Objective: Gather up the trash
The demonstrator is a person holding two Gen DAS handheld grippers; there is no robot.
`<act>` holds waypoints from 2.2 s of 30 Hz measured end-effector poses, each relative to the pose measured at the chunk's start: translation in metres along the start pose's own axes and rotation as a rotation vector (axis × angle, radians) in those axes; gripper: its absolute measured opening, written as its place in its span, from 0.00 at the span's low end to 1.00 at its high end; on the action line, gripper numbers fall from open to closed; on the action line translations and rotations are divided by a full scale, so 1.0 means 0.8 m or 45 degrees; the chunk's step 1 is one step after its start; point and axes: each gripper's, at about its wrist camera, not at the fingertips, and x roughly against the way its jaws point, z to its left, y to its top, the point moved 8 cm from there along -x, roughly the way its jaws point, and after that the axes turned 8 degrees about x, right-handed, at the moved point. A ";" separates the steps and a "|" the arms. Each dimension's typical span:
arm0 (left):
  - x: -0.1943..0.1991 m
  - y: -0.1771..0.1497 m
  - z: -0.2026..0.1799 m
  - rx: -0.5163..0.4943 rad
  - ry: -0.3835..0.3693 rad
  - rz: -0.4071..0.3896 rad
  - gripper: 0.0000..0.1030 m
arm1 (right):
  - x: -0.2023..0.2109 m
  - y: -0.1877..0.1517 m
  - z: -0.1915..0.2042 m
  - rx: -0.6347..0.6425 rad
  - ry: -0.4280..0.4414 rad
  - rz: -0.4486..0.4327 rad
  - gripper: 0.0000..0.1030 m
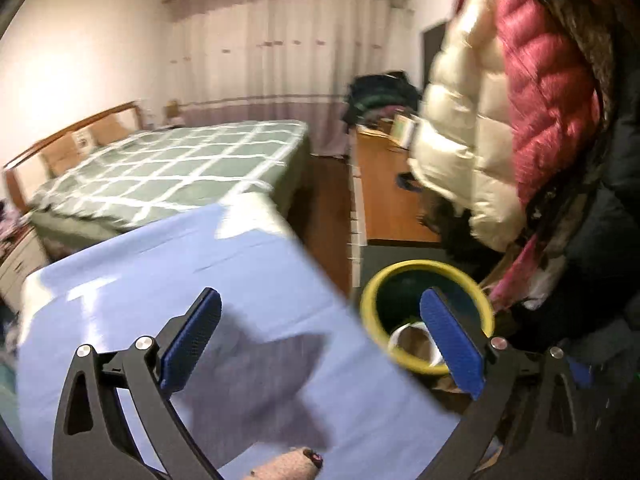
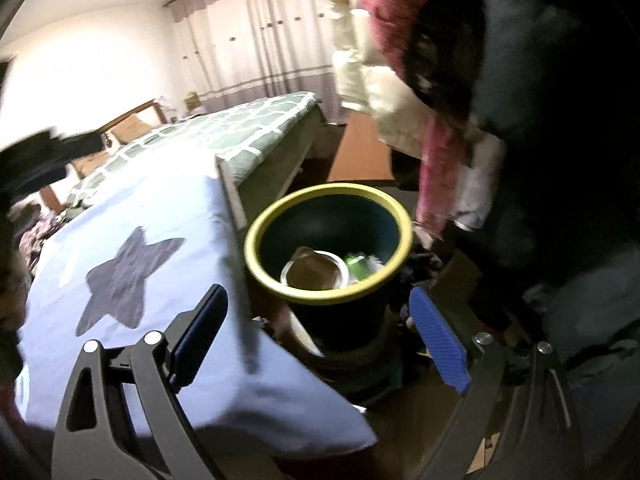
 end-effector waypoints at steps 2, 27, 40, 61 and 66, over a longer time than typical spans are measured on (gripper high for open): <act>0.036 -0.009 0.043 0.048 0.057 -0.034 0.95 | 0.006 0.006 0.013 0.027 0.023 -0.015 0.85; 0.282 -0.118 0.217 0.321 0.398 -0.215 0.95 | 0.104 0.047 0.118 0.271 0.181 -0.212 0.91; 0.279 -0.116 0.214 0.319 0.407 -0.210 0.95 | 0.101 0.047 0.127 0.279 0.186 -0.203 0.91; 0.273 -0.121 0.215 0.312 0.419 -0.202 0.95 | 0.096 0.048 0.138 0.289 0.202 -0.200 0.91; 0.271 -0.127 0.217 0.314 0.421 -0.195 0.95 | 0.095 0.048 0.141 0.292 0.205 -0.197 0.91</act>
